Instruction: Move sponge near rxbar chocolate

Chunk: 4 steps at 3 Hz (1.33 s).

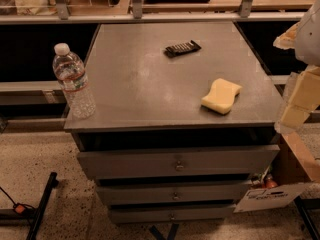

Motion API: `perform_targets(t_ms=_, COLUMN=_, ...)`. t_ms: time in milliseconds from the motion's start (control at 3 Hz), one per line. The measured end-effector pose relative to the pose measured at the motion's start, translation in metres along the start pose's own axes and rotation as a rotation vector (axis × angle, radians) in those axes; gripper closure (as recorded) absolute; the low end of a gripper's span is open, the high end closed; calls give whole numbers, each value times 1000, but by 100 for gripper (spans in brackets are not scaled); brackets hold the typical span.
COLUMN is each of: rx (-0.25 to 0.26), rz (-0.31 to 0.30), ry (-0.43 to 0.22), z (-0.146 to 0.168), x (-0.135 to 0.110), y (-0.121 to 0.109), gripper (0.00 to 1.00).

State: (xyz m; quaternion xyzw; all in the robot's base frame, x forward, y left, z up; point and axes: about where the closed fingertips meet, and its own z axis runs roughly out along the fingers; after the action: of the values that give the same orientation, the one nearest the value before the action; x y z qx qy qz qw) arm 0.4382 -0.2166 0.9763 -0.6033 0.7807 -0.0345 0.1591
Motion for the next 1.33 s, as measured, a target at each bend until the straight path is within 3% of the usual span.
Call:
perform_targets(t_ms=333, rx=0, rz=0, ry=0, z=0, x=0, y=0, gripper=0)
perform_targets(t_ms=667, rx=-14, rz=41, ry=-53, z=26, x=-7, y=-24, gripper=0)
perform_targets(t_ms=1333, rx=-30, rz=229, ry=-218, z=98, x=-7, y=-78, gripper=0)
